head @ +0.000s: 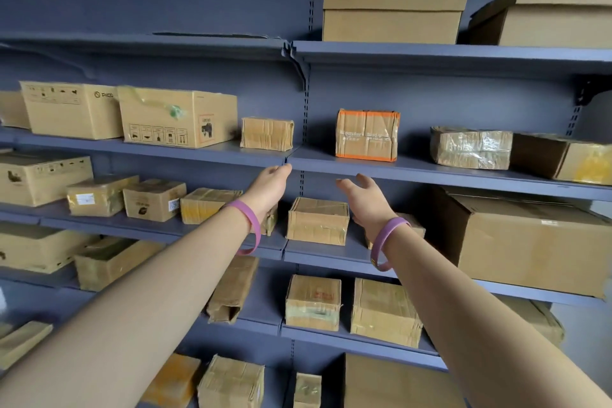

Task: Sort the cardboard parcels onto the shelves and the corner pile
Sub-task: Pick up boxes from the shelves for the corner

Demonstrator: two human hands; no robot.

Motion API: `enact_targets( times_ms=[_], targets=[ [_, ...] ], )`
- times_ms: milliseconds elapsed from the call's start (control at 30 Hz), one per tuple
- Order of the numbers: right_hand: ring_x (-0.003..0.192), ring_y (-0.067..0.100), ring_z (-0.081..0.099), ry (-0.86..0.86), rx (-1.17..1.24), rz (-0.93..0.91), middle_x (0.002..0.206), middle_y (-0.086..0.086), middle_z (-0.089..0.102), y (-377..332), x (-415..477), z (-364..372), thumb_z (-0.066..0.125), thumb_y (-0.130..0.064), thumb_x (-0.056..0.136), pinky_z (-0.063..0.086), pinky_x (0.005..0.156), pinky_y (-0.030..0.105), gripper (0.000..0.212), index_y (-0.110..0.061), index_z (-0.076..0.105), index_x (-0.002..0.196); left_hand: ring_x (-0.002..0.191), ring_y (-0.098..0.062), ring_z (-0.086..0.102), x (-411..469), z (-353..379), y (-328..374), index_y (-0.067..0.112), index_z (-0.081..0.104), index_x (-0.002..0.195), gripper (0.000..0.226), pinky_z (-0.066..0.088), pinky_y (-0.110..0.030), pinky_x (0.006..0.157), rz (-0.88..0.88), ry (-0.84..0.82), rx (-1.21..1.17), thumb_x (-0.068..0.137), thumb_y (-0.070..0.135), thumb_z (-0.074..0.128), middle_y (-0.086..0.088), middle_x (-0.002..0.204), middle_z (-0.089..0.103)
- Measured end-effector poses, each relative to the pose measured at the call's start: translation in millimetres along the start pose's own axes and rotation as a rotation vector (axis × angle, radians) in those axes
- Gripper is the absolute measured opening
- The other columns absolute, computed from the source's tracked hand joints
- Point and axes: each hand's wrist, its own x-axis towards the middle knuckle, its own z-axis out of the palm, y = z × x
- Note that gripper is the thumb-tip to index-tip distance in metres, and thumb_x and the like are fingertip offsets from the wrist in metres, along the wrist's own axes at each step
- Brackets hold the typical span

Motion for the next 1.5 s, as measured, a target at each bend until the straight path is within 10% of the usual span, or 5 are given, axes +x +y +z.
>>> enact_targets(
  times_ms=[567, 767, 1500],
  targets=[
    [0.134, 0.027, 0.043, -0.042, 0.014, -0.005, 0.151, 0.009, 0.039, -94, -19, 318, 0.055, -0.035, 0.098, 0.037, 0.107, 0.037, 0.068, -0.016, 0.022, 0.155, 0.107, -0.019, 0.046, 66, -302, -90, 0.023, 0.048, 0.122, 0.026, 0.036, -0.033, 0.097, 0.026, 0.019, 0.018, 0.105, 0.04, 0.039, 0.003, 0.1, 0.052],
    [0.134, 0.028, 0.045, -0.103, 0.031, -0.011, 0.152, 0.01, 0.04, -111, -9, 419, 0.056, -0.035, 0.098, 0.039, 0.109, 0.038, 0.07, -0.015, 0.02, 0.155, 0.136, -0.025, 0.042, 100, -387, -125, 0.019, 0.041, 0.147, 0.05, 0.032, -0.041, 0.113, -0.01, 0.055, 0.03, 0.104, 0.045, 0.039, -0.005, 0.147, 0.046],
    [0.14, 0.029, 0.036, -0.364, 0.114, -0.085, 0.155, 0.01, 0.035, -169, 167, 796, 0.057, -0.033, 0.097, 0.032, 0.111, 0.037, 0.073, -0.013, 0.019, 0.156, 0.114, -0.018, 0.053, 325, -685, -241, 0.019, 0.045, 0.143, 0.045, 0.036, -0.032, 0.1, -0.048, 0.277, 0.067, 0.105, 0.043, 0.039, -0.002, 0.129, 0.058]
  ],
)
